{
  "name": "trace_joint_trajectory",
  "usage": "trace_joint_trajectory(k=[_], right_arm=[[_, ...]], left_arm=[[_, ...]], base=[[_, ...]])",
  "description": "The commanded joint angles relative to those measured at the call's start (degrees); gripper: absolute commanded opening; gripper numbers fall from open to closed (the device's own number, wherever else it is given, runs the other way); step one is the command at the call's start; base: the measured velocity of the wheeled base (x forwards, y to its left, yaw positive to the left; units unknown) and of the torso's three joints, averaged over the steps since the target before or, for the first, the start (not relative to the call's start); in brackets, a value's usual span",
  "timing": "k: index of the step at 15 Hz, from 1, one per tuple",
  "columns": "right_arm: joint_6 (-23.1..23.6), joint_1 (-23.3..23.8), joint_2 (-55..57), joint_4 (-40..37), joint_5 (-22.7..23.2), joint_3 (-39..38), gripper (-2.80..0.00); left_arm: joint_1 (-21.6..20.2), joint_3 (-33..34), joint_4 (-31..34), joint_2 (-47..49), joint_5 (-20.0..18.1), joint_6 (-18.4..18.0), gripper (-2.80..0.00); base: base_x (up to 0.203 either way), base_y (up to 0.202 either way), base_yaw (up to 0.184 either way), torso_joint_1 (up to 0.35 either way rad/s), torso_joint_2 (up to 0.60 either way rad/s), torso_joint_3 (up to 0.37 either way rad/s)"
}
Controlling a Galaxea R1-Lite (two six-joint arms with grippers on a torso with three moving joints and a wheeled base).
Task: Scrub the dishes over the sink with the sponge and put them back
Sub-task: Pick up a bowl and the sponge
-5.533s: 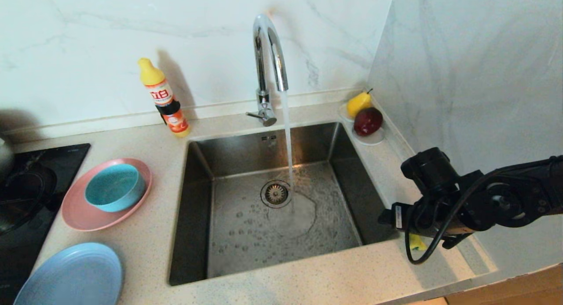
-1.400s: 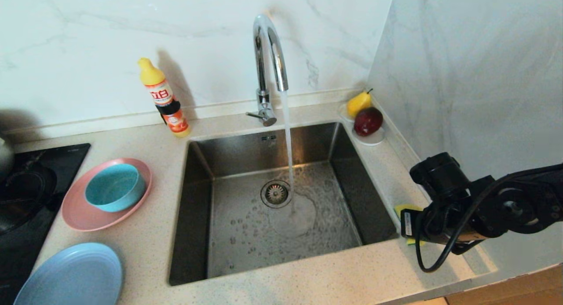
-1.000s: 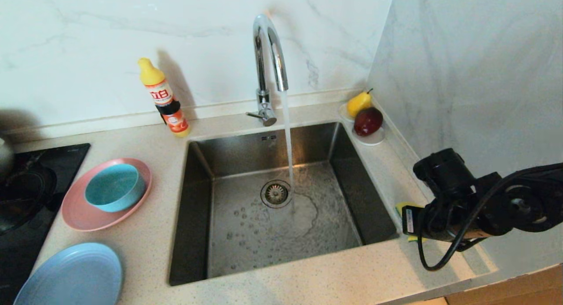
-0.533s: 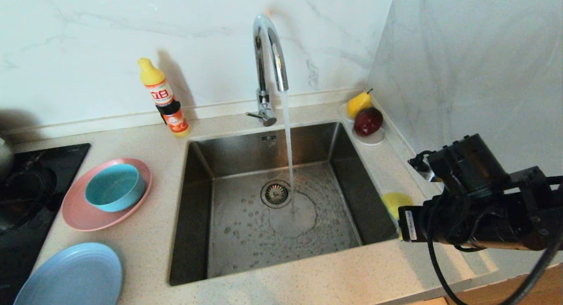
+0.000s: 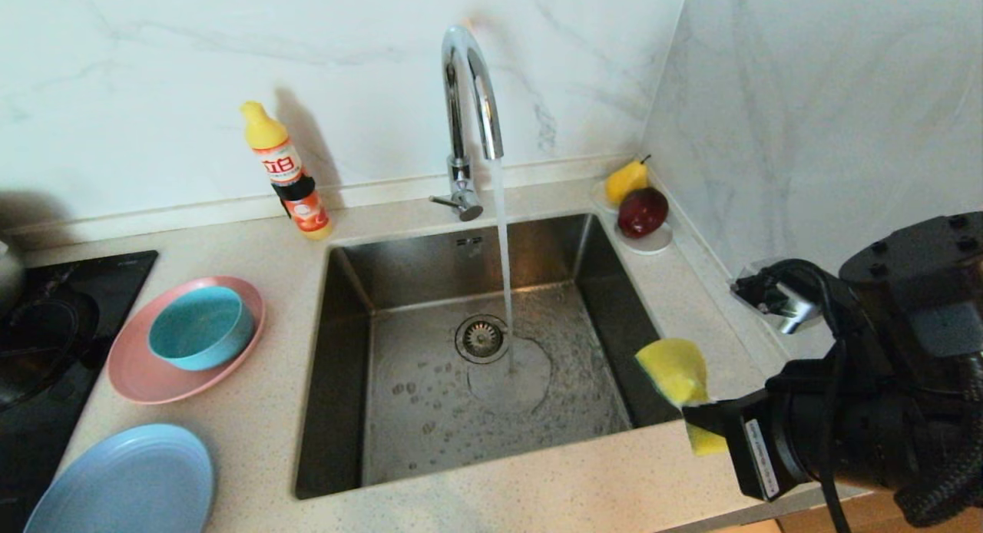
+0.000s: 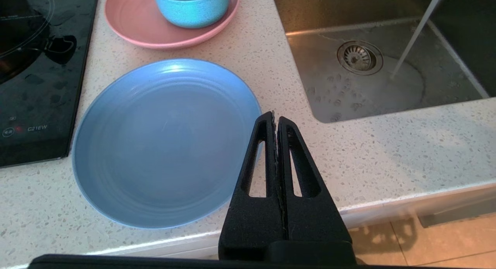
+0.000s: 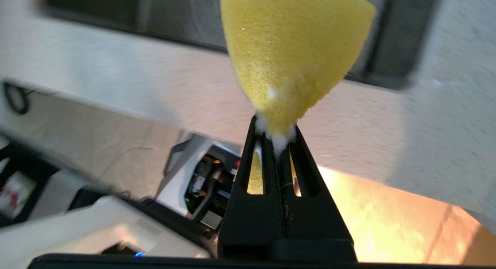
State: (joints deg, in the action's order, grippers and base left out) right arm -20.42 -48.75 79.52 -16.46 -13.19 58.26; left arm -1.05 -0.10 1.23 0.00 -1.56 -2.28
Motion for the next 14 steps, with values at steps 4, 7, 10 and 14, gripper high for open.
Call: trace_joint_trajectory(k=[4, 7, 10, 14], right_arm=[[3.0, -9.0, -4.4, 0.1, -0.8, 0.8, -2.80], [5.6, -9.2, -4.3, 0.5, -3.1, 2.0, -2.80], [5.7, -9.3, -4.1, 0.5, -2.5, 3.2, -2.80], [5.7, -9.3, -3.1, 0.3, -2.3, 3.3, -2.80]], left_arm=[[-0.1, 0.0, 0.0, 0.1, 0.0, 0.0, -2.80], [0.0, 0.0, 0.0, 0.1, 0.0, 0.0, -2.80], [-0.1, 0.0, 0.1, 0.1, 0.0, 0.0, -2.80], [-0.1, 0.0, 0.0, 0.1, 0.0, 0.0, -2.80]], base=[[0.000, 0.000, 0.000, 0.000, 0.00, 0.000], [0.000, 0.000, 0.000, 0.000, 0.00, 0.000], [0.000, 0.000, 0.000, 0.000, 0.00, 0.000], [0.000, 0.000, 0.000, 0.000, 0.00, 0.000]])
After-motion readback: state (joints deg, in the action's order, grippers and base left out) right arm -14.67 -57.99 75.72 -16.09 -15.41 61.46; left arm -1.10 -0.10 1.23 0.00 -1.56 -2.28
